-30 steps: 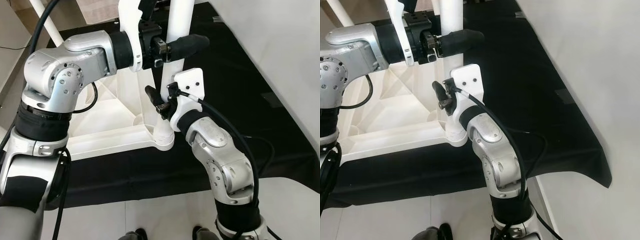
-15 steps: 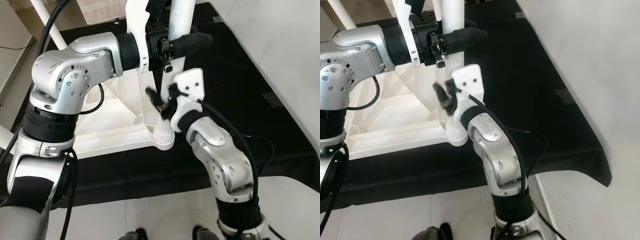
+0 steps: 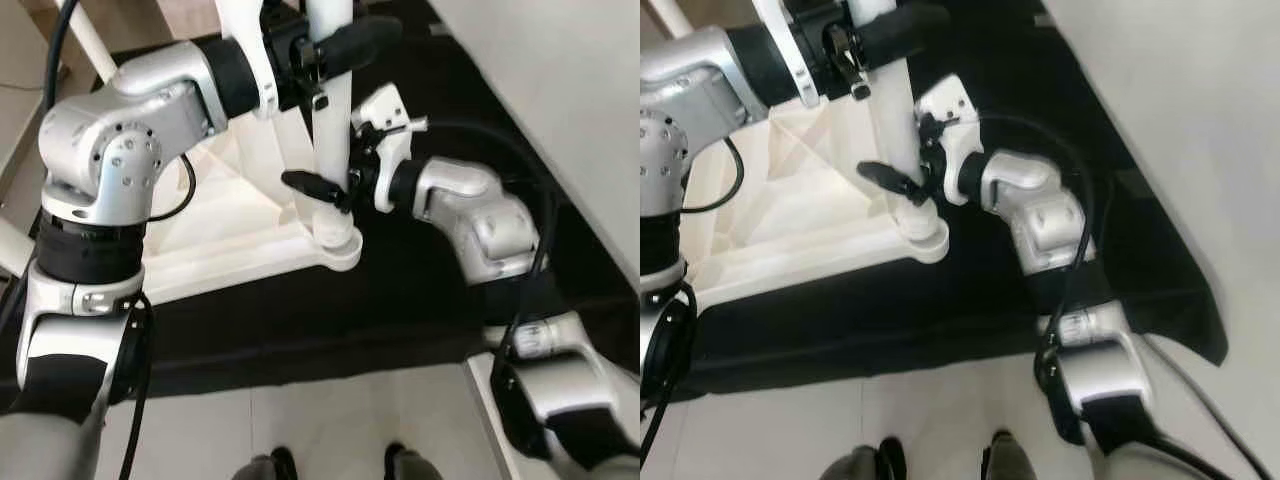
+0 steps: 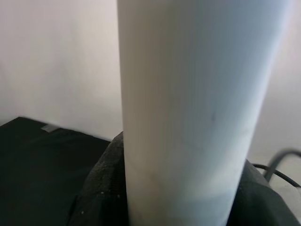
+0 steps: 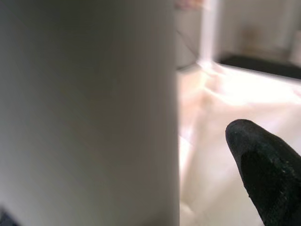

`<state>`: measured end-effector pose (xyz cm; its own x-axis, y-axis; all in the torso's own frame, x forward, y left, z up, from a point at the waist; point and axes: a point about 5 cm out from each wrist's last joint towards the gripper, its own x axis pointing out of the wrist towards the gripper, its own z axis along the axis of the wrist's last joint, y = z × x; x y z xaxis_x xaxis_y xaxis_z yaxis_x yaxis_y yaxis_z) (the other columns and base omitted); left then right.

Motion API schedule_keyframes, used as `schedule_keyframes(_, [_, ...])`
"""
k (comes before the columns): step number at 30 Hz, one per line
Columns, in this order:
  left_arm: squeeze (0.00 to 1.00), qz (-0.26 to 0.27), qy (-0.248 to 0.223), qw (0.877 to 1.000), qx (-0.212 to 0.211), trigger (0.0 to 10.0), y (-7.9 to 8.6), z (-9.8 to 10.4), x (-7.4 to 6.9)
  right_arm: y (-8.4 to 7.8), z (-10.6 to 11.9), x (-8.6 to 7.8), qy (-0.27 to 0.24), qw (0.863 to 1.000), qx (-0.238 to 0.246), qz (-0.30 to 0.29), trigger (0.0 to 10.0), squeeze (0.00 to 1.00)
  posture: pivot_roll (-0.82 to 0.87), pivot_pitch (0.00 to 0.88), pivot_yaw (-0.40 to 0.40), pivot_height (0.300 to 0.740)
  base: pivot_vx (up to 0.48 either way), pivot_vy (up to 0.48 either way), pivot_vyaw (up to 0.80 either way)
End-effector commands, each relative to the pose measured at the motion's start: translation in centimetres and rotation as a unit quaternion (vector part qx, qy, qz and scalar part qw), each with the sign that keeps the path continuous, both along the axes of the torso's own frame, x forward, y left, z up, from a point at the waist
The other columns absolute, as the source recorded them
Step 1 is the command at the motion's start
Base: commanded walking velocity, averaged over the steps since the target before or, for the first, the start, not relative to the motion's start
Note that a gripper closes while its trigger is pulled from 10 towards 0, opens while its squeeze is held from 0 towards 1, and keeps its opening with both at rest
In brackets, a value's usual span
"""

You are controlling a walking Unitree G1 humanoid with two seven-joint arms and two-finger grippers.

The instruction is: Building children table

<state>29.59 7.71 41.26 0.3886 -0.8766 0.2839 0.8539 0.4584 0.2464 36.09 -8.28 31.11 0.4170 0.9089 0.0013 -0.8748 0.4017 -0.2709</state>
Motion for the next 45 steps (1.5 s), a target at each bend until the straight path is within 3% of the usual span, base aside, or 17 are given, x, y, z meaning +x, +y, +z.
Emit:
schedule_keyframes(1, [0.00, -0.091, 0.004, 0.995, 0.030, 0.0, -2.5, -0.6, -1.7, 2.1, 0.6, -0.8, -0.022, 0.997, -0.013, 0.078, 10.0, 0.00, -0.05, 0.231, 0.089, 0.740, 0.000, 0.000, 0.00])
schedule_keyframes(4, [0.00, -0.094, 0.002, 0.995, 0.029, 0.0, -2.5, -0.5, -2.1, 2.3, 0.7, -1.0, -0.022, 0.986, -0.029, 0.163, 10.0, 0.00, -0.05, 0.232, 0.090, 0.740, 0.000, 0.000, 0.00])
schedule_keyframes(10, [0.00, -0.109, -0.015, 0.994, 0.016, 0.0, -2.0, 0.2, -2.8, 2.1, 0.6, -0.7, 0.014, 0.967, -0.031, 0.253, 10.0, 0.00, -0.04, 0.230, 0.080, 0.740, 0.000, 0.000, 0.00])
schedule_keyframes(14, [0.00, -0.119, -0.025, 0.992, 0.011, 0.0, -1.8, 0.6, -3.0, 2.2, 0.4, -0.8, 0.021, 0.962, -0.039, 0.268, 10.0, 0.00, -0.05, 0.227, 0.075, 0.740, 0.000, 0.000, 0.00])
schedule_keyframes(18, [0.00, -0.177, -0.061, 0.982, -0.015, 0.0, -1.4, 2.3, -3.9, 3.4, -1.1, -1.2, 0.034, 0.954, -0.093, 0.284, 10.0, 0.00, -0.06, 0.220, 0.070, 0.740, 0.000, 0.000, 0.00])
schedule_keyframes(22, [0.00, -0.200, -0.076, 0.977, -0.016, 0.0, -1.5, 2.5, -4.2, 4.0, -1.2, -1.8, 0.043, 0.947, -0.077, 0.309, 10.0, 0.00, -0.07, 0.217, 0.070, 0.740, 0.000, 0.000, 0.00])
schedule_keyframes(23, [0.00, -0.212, -0.081, 0.974, -0.011, 0.0, -1.6, 2.5, -4.3, 4.2, -1.2, -2.2, 0.047, 0.943, -0.068, 0.322, 7.7, 0.00, -0.07, 0.216, 0.074, 0.740, 0.000, 0.000, 0.00])
schedule_keyframes(24, [0.00, -0.212, -0.081, 0.974, -0.011, 0.0, -1.6, 2.5, -4.3, 4.2, -1.2, -2.2, 0.047, 0.943, -0.068, 0.322, 7.7, 0.00, -0.07, 0.216, 0.074, 0.740, 0.000, 0.000, 0.00])
schedule_keyframes(25, [0.00, -0.220, -0.082, 0.972, -0.003, 0.0, -1.7, 2.4, -4.4, 4.4, -1.3, -2.5, 0.051, 0.941, -0.062, 0.327, 2.9, 0.00, -0.07, 0.216, 0.074, 0.740, 0.000, 0.000, 0.00])
schedule_keyframes(28, [0.00, -0.227, -0.082, 0.970, 0.005, 0.0, -1.8, 2.3, -4.4, 4.6, -1.4, -2.6, 0.055, 0.941, -0.059, 0.329, 2.9, 0.00, -0.07, 0.216, 0.074, 0.740, 0.000, 0.000, 0.00])
schedule_keyframes(29, [0.00, -0.232, -0.081, 0.969, 0.008, 0.0, -1.9, 2.3, -4.4, 4.5, -1.5, -2.7, 0.055, 0.942, -0.054, 0.326, 0.0, 0.00, -0.08, 0.212, 0.079, 0.740, 0.000, 0.000, 0.00])
schedule_keyframes(45, [0.00, -0.251, -0.087, 0.964, 0.021, 0.0, -1.5, 1.4, -3.9, 3.8, -1.4, -2.5, 0.063, 0.958, -0.057, 0.275, 0.0, 0.00, -0.09, 0.199, 0.078, 0.740, 0.000, 0.000, 0.00])
